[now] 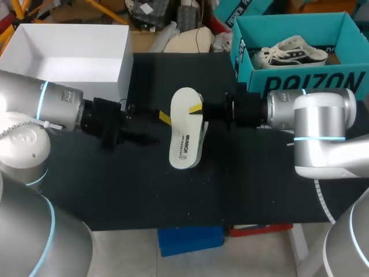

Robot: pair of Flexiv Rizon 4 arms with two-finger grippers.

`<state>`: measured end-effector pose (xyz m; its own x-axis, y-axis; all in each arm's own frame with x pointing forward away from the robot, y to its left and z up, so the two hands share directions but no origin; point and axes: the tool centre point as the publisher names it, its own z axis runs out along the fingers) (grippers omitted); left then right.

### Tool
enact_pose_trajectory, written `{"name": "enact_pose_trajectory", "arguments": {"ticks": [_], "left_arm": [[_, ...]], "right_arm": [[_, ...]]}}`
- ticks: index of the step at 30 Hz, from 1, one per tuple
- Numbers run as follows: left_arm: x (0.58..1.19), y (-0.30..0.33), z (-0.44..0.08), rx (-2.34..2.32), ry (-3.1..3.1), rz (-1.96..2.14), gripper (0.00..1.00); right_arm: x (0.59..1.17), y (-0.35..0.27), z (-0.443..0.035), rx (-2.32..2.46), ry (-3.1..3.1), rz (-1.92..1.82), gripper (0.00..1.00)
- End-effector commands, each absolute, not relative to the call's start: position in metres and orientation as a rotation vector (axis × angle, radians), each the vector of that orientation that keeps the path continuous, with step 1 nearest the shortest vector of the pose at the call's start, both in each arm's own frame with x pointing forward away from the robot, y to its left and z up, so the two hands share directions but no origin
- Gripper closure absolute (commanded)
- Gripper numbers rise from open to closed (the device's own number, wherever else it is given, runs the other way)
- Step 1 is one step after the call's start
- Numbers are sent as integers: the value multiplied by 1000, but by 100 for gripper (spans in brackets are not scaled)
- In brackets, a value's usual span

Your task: Take the shoe out of the shoebox, open the shoe tongue, remove and reinsert the insole, then place the shoe into the shoebox

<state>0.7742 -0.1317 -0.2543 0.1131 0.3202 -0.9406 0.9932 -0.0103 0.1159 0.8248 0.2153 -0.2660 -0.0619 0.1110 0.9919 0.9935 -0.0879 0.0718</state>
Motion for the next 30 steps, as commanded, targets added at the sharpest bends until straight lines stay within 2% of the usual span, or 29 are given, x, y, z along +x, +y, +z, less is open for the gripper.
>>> {"name": "enact_pose_trajectory", "arguments": {"ticks": [1, 3, 6, 8, 10, 15, 17, 19, 21, 25, 30], "left_arm": [[784, -141, -262, 1271, 1186, -1052, 0], [785, -145, -261, 1246, 1166, -1029, 9], [788, -151, -262, 1204, 1141, -1039, 12], [790, -156, -264, 1199, 1134, -1044, 19], [790, -162, -265, 1189, 1127, -1049, 17], [792, -174, -262, 1148, 1117, -1036, 23], [792, -177, -261, 1140, 1114, -1039, 38], [791, -183, -261, 1136, 1115, -1031, 39], [790, -187, -260, 1130, 1121, -1014, 52], [790, -192, -262, 1113, 1142, -990, 60], [791, -194, -263, 1093, 1157, -983, 76]], "right_arm": [[824, 216, -266, -1330, -1295, -1274, 100], [824, 216, -266, -1330, -1295, -1274, 100], [824, 216, -266, -1330, -1295, -1274, 100], [824, 216, -266, -1330, -1295, -1274, 100], [824, 216, -266, -1330, -1295, -1274, 100], [824, 216, -266, -1330, -1295, -1274, 100], [824, 216, -266, -1330, -1295, -1274, 100], [824, 216, -266, -1330, -1295, -1274, 100], [824, 216, -266, -1330, -1295, -1274, 100], [824, 216, -266, -1330, -1295, -1274, 100], [824, 216, -266, -1330, -1295, -1274, 100]]}}
